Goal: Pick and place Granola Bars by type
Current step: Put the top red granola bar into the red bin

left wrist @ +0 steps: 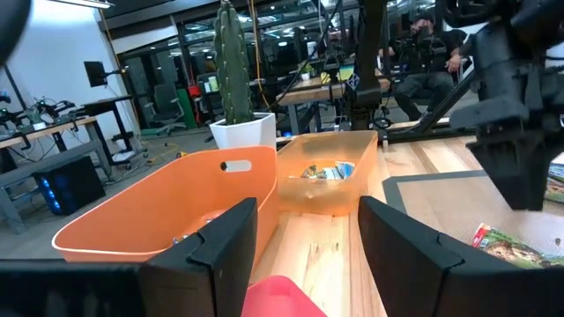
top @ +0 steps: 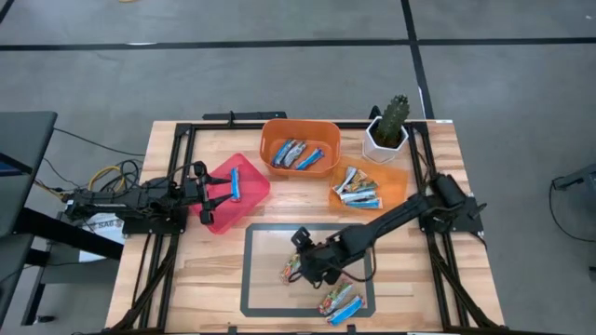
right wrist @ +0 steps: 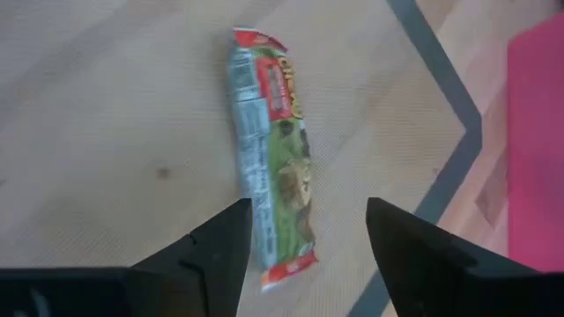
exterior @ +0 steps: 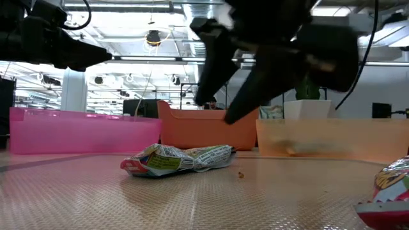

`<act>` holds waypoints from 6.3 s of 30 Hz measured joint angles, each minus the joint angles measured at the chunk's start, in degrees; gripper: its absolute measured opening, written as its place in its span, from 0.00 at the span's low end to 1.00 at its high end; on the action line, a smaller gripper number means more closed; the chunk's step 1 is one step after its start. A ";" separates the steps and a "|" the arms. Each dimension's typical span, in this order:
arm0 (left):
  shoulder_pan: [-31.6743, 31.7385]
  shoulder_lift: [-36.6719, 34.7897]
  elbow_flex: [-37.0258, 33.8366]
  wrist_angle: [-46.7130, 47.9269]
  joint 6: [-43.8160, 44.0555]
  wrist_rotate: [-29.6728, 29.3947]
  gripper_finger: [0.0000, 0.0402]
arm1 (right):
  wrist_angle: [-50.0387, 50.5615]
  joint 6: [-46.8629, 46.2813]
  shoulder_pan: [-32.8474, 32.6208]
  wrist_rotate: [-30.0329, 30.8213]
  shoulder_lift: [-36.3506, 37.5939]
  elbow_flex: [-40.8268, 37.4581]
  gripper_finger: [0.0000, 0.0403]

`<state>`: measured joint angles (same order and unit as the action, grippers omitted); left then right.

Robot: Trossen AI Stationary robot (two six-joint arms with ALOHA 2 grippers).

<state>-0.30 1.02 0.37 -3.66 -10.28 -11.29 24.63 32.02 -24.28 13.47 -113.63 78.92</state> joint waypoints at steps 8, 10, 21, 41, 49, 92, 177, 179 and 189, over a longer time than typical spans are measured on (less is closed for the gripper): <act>0.00 -0.02 0.00 0.00 0.00 0.00 0.48 | 2.03 1.02 2.16 -0.06 -3.01 0.95 0.52; 0.00 0.00 0.01 0.00 0.00 0.03 0.48 | 2.71 1.06 2.26 -0.30 -3.01 0.95 0.52; 0.00 0.00 0.01 0.00 -0.01 0.09 0.48 | 3.17 3.57 2.26 -2.36 -5.12 0.78 0.52; 0.00 0.22 0.00 0.01 0.00 0.13 0.48 | 0.04 4.49 3.05 -4.09 -8.16 2.16 0.28; 0.00 0.22 0.00 0.02 -0.01 0.13 0.48 | -0.72 2.32 3.06 -4.27 -7.82 2.00 0.18; 0.00 0.22 0.01 0.02 0.00 0.20 0.48 | -58.47 -41.20 17.30 -4.30 -6.99 1.89 0.16; 0.01 0.28 0.00 0.07 0.00 0.44 0.48 | -27.65 -51.39 29.21 -12.15 -15.76 16.87 0.51; 0.00 0.27 0.01 0.07 0.00 0.46 0.48 | -27.11 -49.49 28.92 -12.55 -15.19 16.70 0.51; 0.00 0.35 -0.01 0.07 0.00 0.42 0.48 | -18.27 -42.05 24.94 -12.11 -5.89 11.65 0.47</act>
<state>-0.30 1.37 0.36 -3.60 -10.28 -10.87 6.36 -10.03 0.66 1.37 -119.52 90.57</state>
